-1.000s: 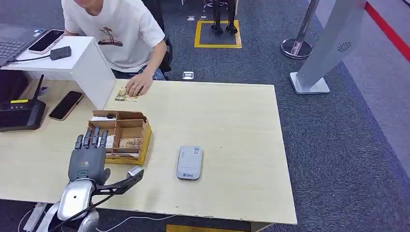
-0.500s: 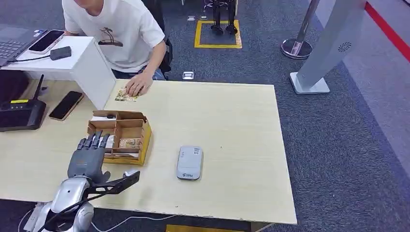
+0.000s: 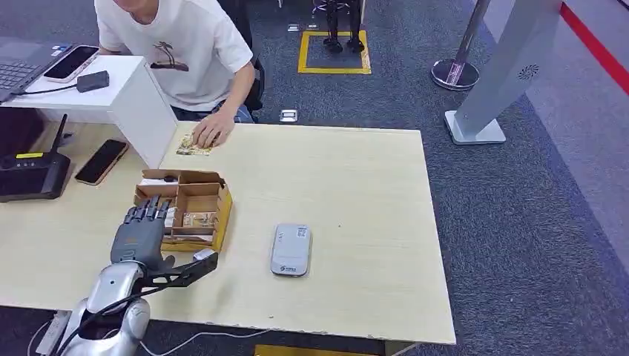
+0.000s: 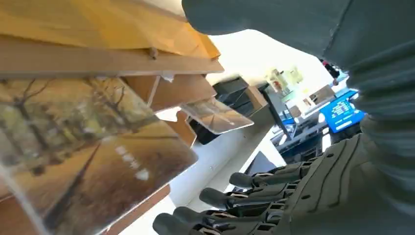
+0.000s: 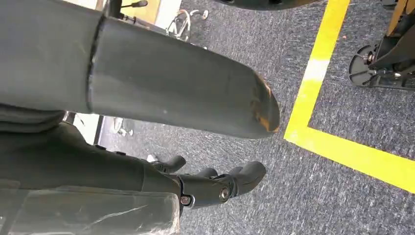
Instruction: Pass the card to the sensor for recognition and then transmit it.
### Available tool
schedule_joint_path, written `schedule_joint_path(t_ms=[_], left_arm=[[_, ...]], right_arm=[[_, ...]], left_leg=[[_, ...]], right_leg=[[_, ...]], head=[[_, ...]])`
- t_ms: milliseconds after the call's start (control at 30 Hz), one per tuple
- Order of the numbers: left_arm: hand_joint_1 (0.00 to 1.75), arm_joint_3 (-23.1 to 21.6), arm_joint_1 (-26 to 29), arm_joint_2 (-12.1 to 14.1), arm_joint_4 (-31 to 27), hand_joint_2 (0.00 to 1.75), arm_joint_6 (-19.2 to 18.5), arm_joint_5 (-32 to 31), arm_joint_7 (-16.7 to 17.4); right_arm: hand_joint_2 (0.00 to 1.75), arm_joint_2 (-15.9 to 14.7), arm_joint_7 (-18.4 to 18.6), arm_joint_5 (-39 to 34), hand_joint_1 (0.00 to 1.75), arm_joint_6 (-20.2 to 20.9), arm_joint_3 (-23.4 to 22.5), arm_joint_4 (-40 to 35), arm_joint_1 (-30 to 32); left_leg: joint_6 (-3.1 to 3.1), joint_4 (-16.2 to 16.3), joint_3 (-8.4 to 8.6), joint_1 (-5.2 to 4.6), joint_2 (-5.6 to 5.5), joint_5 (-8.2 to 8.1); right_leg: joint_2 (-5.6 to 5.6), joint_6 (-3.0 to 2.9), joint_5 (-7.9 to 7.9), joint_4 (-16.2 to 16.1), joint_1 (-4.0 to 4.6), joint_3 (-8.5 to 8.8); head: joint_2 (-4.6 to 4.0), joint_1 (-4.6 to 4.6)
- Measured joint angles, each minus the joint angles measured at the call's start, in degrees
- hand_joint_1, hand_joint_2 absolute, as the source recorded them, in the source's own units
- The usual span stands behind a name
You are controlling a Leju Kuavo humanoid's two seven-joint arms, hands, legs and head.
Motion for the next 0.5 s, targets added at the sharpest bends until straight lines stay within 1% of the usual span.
schedule_joint_path(t_ms=[67, 200, 367, 500], left_arm=[[0.00, 0.00, -0.21, -0.26, 0.11, 1.75, 1.42, 0.00, -0.02], [0.00, -0.04, -0.74, -1.20, 0.11, 1.75, 2.54, 0.00, -0.75], [0.00, -0.92, -0.98, -2.71, 0.11, 1.75, 4.53, 0.00, -4.09], [0.00, -2.45, -1.32, -3.39, 0.13, 1.75, 4.73, 0.00, -4.96]], right_arm=[[0.00, 0.00, 0.00, 0.00, 0.00, -0.02, 0.02, 0.00, 0.00], [0.00, 0.00, -0.04, 0.00, 0.00, -0.17, 0.00, 0.00, -0.01], [0.00, 0.00, -0.46, 0.09, 0.00, -0.17, 0.00, 0.00, -0.03], [0.00, 0.00, -0.52, 0.22, 0.00, -0.13, 0.00, 0.00, -0.03]], left_leg=[[0.00, 0.00, 0.01, 0.00, 0.00, 0.00], [0.00, 0.00, 0.01, 0.00, 0.00, 0.00], [0.00, 0.01, 0.01, 0.00, 0.00, 0.00], [0.00, 0.01, 0.01, 0.00, 0.01, 0.00]], right_leg=[[0.00, 0.00, 0.00, 0.00, 0.00, 0.00], [0.00, 0.00, 0.00, 0.00, 0.00, 0.00], [0.00, 0.00, 0.00, 0.00, 0.00, 0.00], [0.01, 0.00, 0.00, 0.00, 0.00, 0.00]], head=[[0.00, 0.00], [0.00, 0.00], [0.00, 0.00], [0.00, 0.00]])
